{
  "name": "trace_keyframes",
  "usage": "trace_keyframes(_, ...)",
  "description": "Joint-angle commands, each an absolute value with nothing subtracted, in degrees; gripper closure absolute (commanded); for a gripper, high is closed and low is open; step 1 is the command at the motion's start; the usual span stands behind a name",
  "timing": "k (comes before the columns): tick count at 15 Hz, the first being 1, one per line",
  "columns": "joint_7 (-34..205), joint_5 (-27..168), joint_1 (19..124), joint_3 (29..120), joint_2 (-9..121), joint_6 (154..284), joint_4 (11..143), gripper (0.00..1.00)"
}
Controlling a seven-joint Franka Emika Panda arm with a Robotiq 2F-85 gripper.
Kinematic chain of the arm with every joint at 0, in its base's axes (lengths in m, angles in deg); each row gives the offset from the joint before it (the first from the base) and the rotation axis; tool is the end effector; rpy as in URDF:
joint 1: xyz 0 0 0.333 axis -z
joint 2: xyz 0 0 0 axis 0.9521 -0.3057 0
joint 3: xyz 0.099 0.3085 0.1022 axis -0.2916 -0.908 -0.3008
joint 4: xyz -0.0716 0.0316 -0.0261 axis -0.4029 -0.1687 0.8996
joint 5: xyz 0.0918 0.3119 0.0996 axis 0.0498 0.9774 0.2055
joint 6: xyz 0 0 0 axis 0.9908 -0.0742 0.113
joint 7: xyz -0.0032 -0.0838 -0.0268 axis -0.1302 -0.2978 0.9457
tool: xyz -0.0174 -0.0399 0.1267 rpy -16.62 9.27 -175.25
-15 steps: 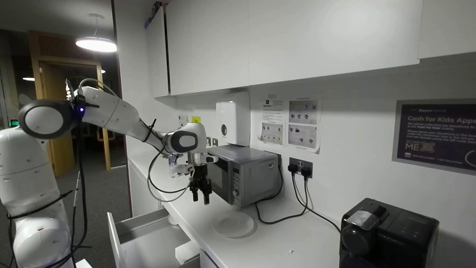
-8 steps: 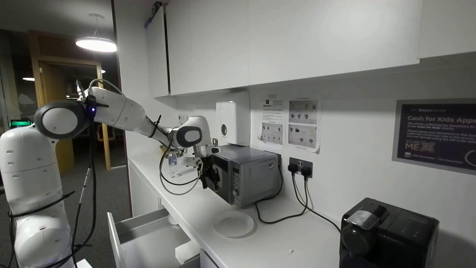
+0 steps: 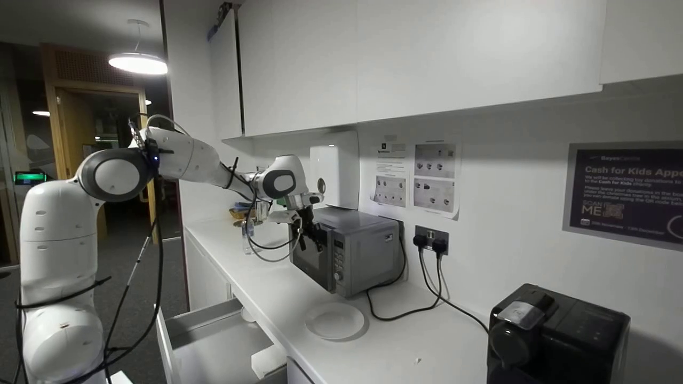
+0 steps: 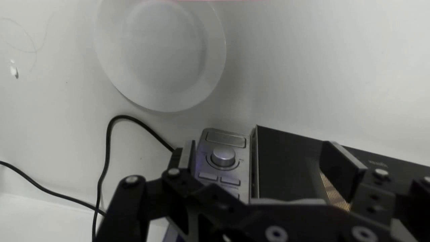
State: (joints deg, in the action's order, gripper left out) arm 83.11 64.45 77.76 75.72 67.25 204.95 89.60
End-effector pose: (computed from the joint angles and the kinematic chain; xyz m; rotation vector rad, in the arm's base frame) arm 0.5511 -0.1132 0.5121 2.9585 -0.2376 0.2579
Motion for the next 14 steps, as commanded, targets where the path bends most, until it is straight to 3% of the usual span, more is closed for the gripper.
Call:
trace_keyframes(1, 81.9, 67.1, 77.2, 75.3, 63.2, 202.7, 81.6, 0.00)
trace_keyframes(14, 78.1, 68.7, 76.5, 74.0, 62.0, 209.3, 75.2, 0.00)
